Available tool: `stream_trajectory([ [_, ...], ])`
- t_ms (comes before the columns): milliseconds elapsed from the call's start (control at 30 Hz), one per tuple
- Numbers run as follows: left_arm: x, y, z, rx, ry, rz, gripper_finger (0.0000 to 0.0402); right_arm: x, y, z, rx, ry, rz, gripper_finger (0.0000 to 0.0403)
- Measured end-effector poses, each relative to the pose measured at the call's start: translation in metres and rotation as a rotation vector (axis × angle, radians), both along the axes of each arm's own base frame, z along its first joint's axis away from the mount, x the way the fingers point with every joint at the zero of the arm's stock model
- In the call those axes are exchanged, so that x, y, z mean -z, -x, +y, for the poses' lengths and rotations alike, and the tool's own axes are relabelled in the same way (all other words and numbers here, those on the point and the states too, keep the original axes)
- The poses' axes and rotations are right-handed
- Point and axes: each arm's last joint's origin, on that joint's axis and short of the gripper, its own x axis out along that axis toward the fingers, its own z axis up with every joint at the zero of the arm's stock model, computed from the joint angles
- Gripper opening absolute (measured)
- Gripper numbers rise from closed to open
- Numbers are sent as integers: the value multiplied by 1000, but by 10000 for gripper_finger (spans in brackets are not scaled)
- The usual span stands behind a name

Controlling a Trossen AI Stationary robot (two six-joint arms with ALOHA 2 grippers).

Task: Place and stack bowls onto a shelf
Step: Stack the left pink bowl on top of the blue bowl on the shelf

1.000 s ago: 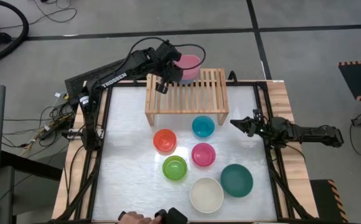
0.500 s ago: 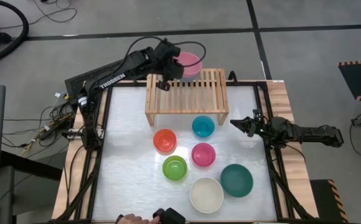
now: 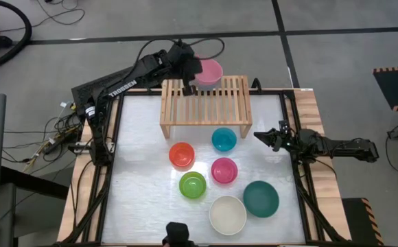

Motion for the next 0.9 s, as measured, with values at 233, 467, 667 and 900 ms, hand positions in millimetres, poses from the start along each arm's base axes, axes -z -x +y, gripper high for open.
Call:
stream_trajectory([
  [233, 8, -7, 4, -79, 4, -89, 0, 0, 0, 0, 0, 1, 0, 103],
  [467, -6, 11, -18, -118, -74, -308, 0, 0, 0, 0, -1, 2, 1, 103],
  [667, 11, 40, -32, -120, -132, -671, 0, 0, 0, 0, 0, 24, 7, 103],
  [900, 46, 30, -32, -116, -139, -777, 0, 0, 0, 0, 0, 23, 7, 103],
])
